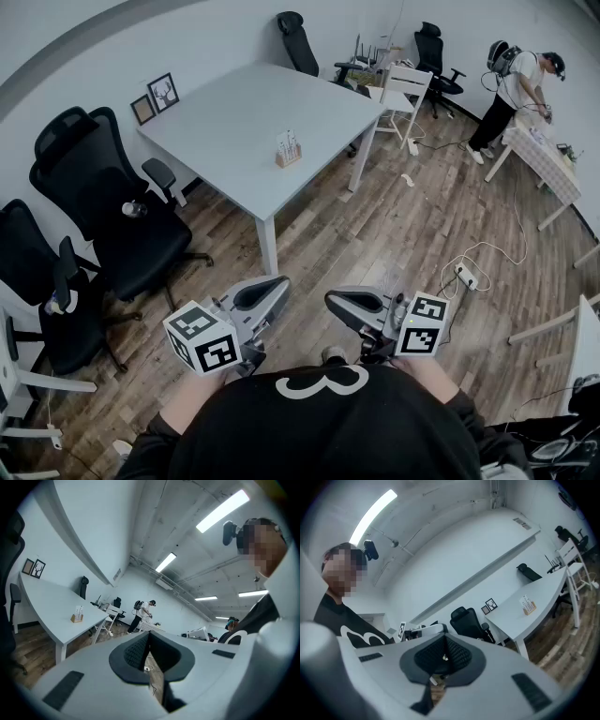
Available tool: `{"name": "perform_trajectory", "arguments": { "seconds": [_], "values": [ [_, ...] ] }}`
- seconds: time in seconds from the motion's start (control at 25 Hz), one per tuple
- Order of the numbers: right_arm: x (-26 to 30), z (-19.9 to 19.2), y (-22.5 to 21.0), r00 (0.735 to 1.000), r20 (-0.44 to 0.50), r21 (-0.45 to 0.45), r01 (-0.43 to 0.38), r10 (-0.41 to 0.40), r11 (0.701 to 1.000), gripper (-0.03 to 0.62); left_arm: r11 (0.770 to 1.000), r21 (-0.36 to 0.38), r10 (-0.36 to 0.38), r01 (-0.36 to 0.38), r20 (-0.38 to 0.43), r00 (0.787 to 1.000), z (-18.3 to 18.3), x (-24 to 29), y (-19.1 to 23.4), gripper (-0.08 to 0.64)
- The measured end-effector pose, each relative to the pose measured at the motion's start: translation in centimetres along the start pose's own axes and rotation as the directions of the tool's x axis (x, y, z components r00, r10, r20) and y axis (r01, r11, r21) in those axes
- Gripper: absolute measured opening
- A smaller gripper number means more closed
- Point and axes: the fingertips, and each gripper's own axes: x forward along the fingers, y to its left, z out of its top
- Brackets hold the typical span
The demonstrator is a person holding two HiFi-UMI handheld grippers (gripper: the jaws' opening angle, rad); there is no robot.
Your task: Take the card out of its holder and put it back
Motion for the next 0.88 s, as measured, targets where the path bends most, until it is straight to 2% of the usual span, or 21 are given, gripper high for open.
{"name": "perform_trajectory", "arguments": {
  "seconds": [0.24, 0.4, 0.64, 0.88],
  "values": [
    [0.7, -0.5, 1.0, 1.0, 0.012, -0.005, 0.0, 0.001, 1.0, 0.009, 1.0, 0.007, 0.008, -0.008, 0.011, 1.0, 0.0, -1.5, -0.1, 0.014],
    [1.2, -0.7, 1.1, 1.0, 0.024, 0.022, -0.01, 0.01, 1.0, 0.009, 1.0, 0.0, 0.028, -0.028, 0.028, 0.999, 0.2, -2.4, 0.5, 0.014],
    [1.5, -0.7, 0.2, 0.999, 0.043, 0.069, 0.008, -0.011, 0.998, 0.011, 0.999, -0.034, 0.039, -0.038, 0.027, 0.999, -0.2, -2.8, 1.7, 0.015],
    [0.3, -1.8, -2.8, 0.999, 0.017, 0.13, 0.024, -0.027, 0.991, 0.011, 0.992, -0.116, 0.059, -0.058, 0.005, 0.998, -1.8, -0.5, 4.0, 0.015]
  ]
}}
